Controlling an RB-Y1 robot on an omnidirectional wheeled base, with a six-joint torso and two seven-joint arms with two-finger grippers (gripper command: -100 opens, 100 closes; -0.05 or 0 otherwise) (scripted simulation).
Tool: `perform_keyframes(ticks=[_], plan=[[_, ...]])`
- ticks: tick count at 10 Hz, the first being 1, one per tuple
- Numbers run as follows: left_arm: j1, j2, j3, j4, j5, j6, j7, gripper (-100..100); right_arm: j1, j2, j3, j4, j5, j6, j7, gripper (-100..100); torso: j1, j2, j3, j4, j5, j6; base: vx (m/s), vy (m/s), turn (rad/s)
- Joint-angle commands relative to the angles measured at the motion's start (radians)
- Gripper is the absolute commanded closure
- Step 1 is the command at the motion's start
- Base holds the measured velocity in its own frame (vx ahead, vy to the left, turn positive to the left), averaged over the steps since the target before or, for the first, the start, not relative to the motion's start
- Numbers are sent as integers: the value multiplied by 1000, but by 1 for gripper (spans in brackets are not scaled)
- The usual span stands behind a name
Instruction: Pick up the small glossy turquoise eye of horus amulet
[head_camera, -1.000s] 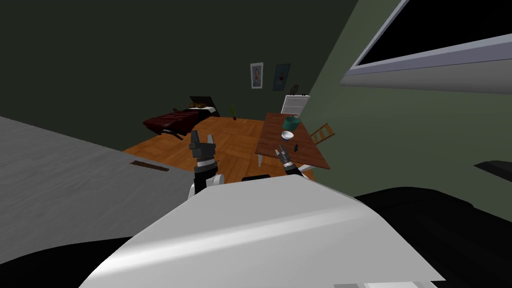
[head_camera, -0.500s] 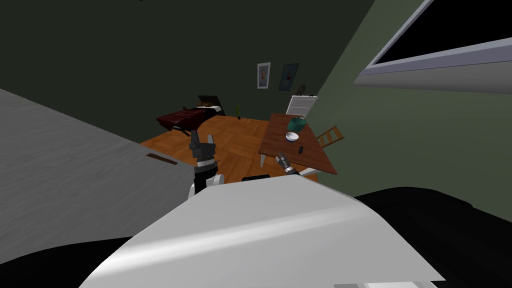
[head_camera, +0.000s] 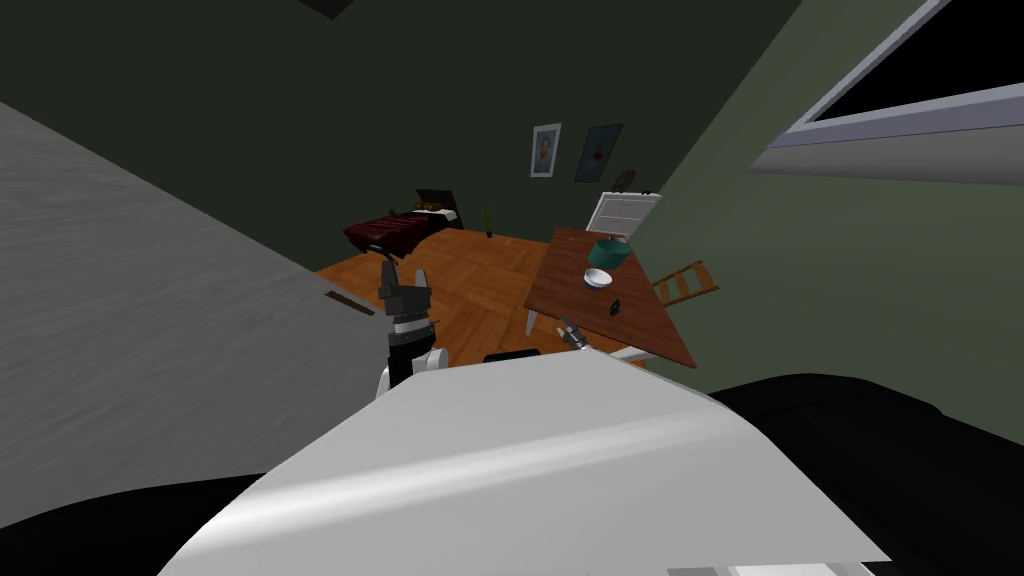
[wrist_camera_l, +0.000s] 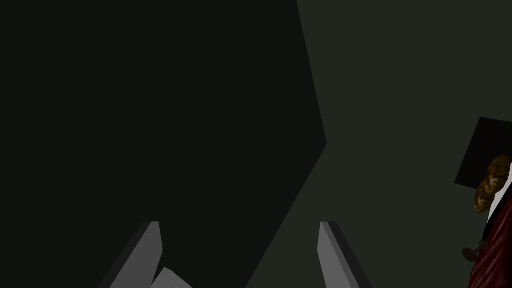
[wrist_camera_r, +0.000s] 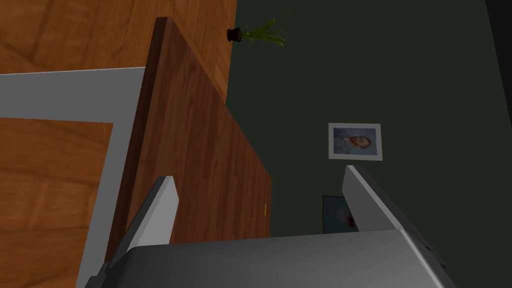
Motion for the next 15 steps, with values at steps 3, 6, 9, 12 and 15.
perform_keyframes(ticks=[3,6,9,12,15], plan=[[0,0,0,0,0,0,0,0,7,-46,53,99,-30,7,-3,-100,0,0,0,0,0,0,10,5,149],[0,0,0,0,0,0,0,0,22,-119,120,189,-73,11,-17,-100,-1,0,0,0,0,1,13,-1,222],[0,0,0,0,0,0,0,0,29,-154,153,238,-95,14,-24,-100,-1,0,0,0,0,1,9,-3,120],[0,0,0,0,0,0,0,0,37,-188,185,299,-116,19,-31,-100,-1,0,0,0,0,0,10,-10,168],[0,0,0,0,0,0,0,0,46,-220,216,346,-137,24,-38,-100,-1,0,0,0,0,1,8,-10,119]])
